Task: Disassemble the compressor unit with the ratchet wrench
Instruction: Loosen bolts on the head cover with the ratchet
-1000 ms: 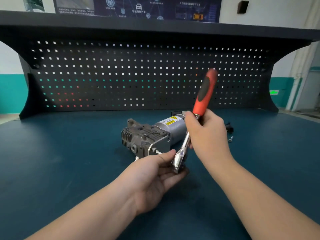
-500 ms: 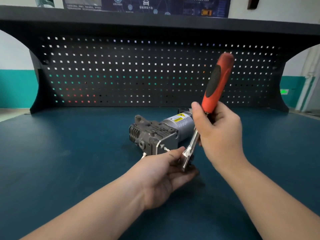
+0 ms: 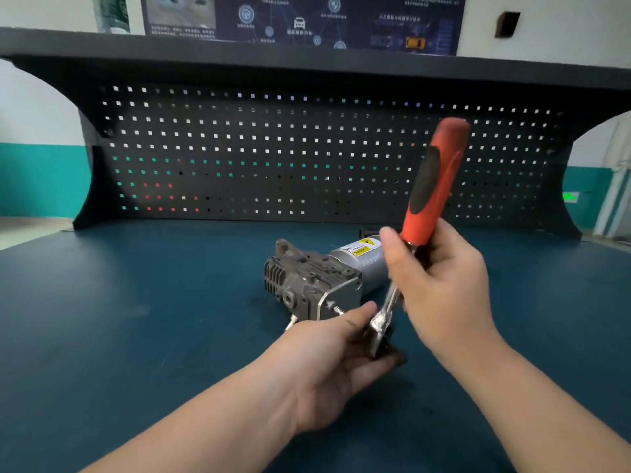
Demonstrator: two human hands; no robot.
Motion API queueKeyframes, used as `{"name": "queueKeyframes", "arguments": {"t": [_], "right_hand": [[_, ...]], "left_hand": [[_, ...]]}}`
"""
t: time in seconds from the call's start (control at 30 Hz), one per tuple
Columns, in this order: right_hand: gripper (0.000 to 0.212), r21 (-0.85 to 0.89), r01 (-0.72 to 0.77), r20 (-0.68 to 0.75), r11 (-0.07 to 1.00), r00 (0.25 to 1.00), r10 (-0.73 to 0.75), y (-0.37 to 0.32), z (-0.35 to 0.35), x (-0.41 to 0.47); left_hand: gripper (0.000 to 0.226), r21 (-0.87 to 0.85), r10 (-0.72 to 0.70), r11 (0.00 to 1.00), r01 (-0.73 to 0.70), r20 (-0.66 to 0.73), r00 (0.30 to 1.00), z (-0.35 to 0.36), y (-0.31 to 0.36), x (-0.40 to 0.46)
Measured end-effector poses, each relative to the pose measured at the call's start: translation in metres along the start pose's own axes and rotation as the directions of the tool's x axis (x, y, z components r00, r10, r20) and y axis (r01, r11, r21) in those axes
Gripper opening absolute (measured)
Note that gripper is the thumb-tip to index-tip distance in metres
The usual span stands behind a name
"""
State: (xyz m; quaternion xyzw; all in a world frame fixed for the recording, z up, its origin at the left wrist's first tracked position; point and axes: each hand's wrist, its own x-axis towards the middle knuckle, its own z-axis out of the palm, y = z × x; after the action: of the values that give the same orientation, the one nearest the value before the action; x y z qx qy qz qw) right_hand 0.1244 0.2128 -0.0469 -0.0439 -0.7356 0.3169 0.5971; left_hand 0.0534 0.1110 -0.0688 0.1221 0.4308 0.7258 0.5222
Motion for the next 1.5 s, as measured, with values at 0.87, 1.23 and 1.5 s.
{"name": "queueKeyframes", "arguments": {"t": [0.87, 1.23, 1.5], "right_hand": [[0.015, -0.028, 0.109, 0.055, 0.994, 0.993, -0.107, -0.008, 0.002, -0.006], [0.024, 0.142, -0.617, -0.108, 0.774, 0.768, 0.631, 0.024, -0.006, 0.012], [0.029, 0.063, -0.512, -0.099, 0.856, 0.851, 0.516, 0.013, -0.008, 0.012]], "left_hand": [[0.019, 0.074, 0.027, 0.997, -0.029, 0.021, 0.999, -0.003, -0.002, 0.006], [0.038, 0.106, 0.12, 0.988, -0.109, -0.105, 0.987, -0.005, -0.004, 0.008], [0.028, 0.0, 0.174, 0.984, -0.176, -0.153, 0.973, -0.007, -0.004, 0.009]]}}
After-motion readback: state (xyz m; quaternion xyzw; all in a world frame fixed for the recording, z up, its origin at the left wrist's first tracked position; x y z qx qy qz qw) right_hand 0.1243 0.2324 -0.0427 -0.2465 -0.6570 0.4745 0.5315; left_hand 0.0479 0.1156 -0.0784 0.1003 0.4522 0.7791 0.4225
